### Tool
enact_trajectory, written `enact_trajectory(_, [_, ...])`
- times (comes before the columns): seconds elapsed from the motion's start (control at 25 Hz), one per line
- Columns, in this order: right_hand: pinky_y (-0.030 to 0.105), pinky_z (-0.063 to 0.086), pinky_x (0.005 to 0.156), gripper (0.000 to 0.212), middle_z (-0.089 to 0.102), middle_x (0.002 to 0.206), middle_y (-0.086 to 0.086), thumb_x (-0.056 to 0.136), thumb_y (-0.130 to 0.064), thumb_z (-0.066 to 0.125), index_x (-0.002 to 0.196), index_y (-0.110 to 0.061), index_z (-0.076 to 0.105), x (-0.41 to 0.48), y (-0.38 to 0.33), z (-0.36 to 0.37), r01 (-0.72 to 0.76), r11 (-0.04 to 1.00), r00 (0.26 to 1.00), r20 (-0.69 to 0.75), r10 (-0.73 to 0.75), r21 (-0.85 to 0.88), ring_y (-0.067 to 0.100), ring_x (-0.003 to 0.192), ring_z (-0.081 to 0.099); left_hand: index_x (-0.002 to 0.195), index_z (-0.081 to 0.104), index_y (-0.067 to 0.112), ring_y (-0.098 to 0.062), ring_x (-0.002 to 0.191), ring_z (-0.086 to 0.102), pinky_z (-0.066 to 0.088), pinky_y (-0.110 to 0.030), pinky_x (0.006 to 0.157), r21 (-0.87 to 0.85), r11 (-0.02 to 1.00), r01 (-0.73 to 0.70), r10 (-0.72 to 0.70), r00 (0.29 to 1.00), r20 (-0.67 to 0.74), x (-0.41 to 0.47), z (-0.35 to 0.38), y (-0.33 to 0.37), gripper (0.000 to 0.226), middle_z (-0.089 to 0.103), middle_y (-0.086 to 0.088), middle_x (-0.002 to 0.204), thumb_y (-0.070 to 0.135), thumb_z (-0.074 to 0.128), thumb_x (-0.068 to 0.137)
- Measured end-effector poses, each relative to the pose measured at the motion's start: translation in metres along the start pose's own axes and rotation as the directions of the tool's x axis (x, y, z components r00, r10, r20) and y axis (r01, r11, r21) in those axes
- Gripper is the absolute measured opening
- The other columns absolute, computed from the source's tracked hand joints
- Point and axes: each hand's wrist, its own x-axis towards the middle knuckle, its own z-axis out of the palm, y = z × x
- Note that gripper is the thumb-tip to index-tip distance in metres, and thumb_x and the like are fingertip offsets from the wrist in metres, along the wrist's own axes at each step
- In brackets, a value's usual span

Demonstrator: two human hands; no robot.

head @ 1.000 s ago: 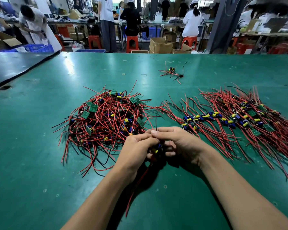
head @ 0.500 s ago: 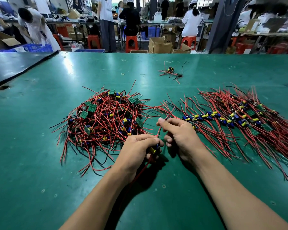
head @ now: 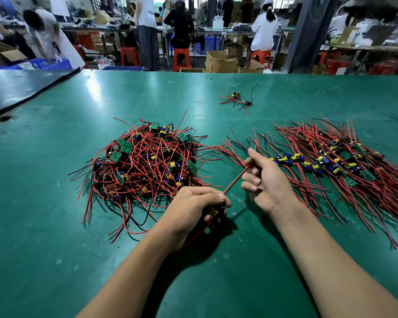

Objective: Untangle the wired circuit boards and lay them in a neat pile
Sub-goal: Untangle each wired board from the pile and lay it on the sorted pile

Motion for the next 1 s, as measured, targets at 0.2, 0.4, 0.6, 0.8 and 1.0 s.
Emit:
enact_trajectory(0.2, [0.015, 0.018, 0.026, 0.045, 0.028, 0.047, -0.007, 0.098, -0.025, 0.058, 0.055, -0.012, 0.052, -0.002, -0.006, -0.001, -0.154, 0.980, 0.988, 0.036, 0.150, 0.127, 0.003, 0.027, 0.024, 0.069, 0.074, 0.007, -0.018, 0.057, 0.054, 0.042, -0.022, 0.053, 0.028, 1.000, 0.005, -0.005, 1.000, 0.007, -0.001, 0.000, -0.001, 0.024, 0.063, -0.010, 0.062, 0.006, 0.060, 0.089])
enact_trajectory(0.4, [0.017, 0.023, 0.035, 0.054, 0.038, 0.061, -0.007, 0.087, -0.060, 0.061, 0.098, -0.009, 0.070, -0.001, -0.003, -0.003, 0.029, 0.985, 0.999, -0.013, -0.031, -0.171, 0.004, 0.040, 0.026, 0.092, 0.072, -0.002, -0.021, 0.060, 0.060, 0.049, -0.023, 0.051, -0.064, 0.998, -0.002, -0.004, 0.995, -0.095, 0.001, 0.001, -0.001, 0.024, 0.068, -0.013, 0.074, 0.017, 0.057, 0.096])
enact_trajectory(0.6, [0.018, 0.026, 0.036, 0.062, 0.040, 0.065, -0.006, 0.081, -0.064, 0.064, 0.104, -0.007, 0.070, 0.004, -0.002, -0.008, 0.082, 0.983, 0.996, -0.015, -0.086, -0.166, 0.006, 0.041, 0.029, 0.119, 0.061, 0.002, -0.029, 0.077, 0.070, 0.058, -0.032, 0.062, -0.281, 0.958, 0.053, -0.080, 0.993, -0.087, 0.005, 0.002, 0.005, 0.064, 0.071, -0.021, 0.108, 0.056, 0.034, 0.096])
enact_trajectory(0.8, [0.019, 0.031, 0.040, 0.044, 0.047, 0.065, -0.005, 0.076, -0.057, 0.072, 0.091, -0.016, 0.071, -0.006, 0.009, -0.001, 0.275, 0.843, 0.957, 0.220, -0.191, -0.463, 0.007, 0.045, 0.040, 0.127, 0.056, 0.012, -0.031, 0.081, 0.068, 0.056, -0.036, 0.067, -0.350, 0.935, 0.050, -0.068, 0.997, -0.038, 0.007, 0.001, 0.004, 0.072, 0.067, -0.025, 0.115, 0.067, 0.024, 0.094])
enact_trajectory(1.0, [0.015, 0.046, 0.061, 0.034, 0.059, 0.082, -0.003, 0.074, -0.030, 0.083, 0.104, -0.024, 0.068, -0.018, 0.025, 0.006, 0.602, 0.284, 0.797, 0.538, -0.275, -0.746, 0.004, 0.062, 0.053, 0.132, 0.058, 0.025, -0.022, 0.081, 0.070, 0.059, -0.033, 0.076, -0.347, 0.937, 0.036, -0.045, 0.999, -0.018, 0.010, -0.007, 0.003, 0.064, 0.071, -0.011, 0.102, 0.067, 0.027, 0.095])
